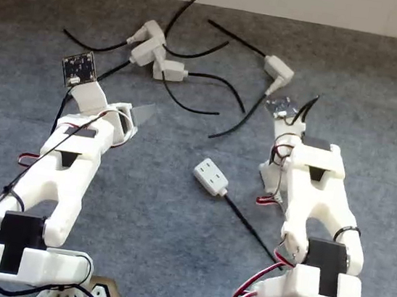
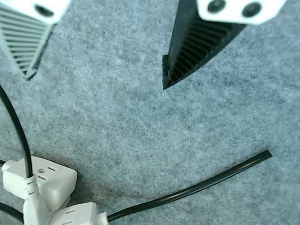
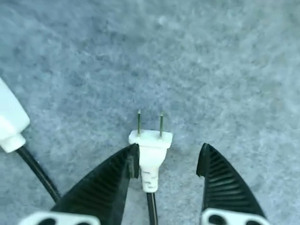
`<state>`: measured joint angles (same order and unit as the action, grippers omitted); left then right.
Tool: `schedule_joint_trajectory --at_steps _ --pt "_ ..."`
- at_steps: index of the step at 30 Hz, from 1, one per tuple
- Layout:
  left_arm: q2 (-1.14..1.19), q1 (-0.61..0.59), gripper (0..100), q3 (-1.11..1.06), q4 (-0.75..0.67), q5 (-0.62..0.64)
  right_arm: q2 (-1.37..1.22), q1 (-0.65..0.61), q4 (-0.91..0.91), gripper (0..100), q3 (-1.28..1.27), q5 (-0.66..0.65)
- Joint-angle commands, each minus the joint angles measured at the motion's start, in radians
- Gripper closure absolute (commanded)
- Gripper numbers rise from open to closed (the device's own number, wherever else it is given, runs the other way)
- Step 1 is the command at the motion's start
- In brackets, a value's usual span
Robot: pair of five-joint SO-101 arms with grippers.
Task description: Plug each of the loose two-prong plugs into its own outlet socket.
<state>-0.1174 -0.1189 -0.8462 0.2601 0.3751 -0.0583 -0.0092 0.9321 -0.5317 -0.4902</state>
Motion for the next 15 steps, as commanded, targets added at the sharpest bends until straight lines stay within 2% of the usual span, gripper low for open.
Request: schedule_joint_trajectory --at_steps 1,5,10,15 --pt "-0.004 0.016 60 0.039 0.003 0.000 -0.059 0.002 -0.028 79.6 0.018 0.011" --pt "-0.004 0.016 60 0.039 0.003 0.000 -0.068 -0.059 -0.022 80.2 0.010 0.011" --pt "-0.004 0.016 60 0.039 0.003 0.000 -0.074 -0.154 0.035 96.1 0.005 0.014" --pt "-0.004 0.016 60 0.039 0.003 0.000 -0.073 -0.165 0.079 98.3 0.007 0.084"
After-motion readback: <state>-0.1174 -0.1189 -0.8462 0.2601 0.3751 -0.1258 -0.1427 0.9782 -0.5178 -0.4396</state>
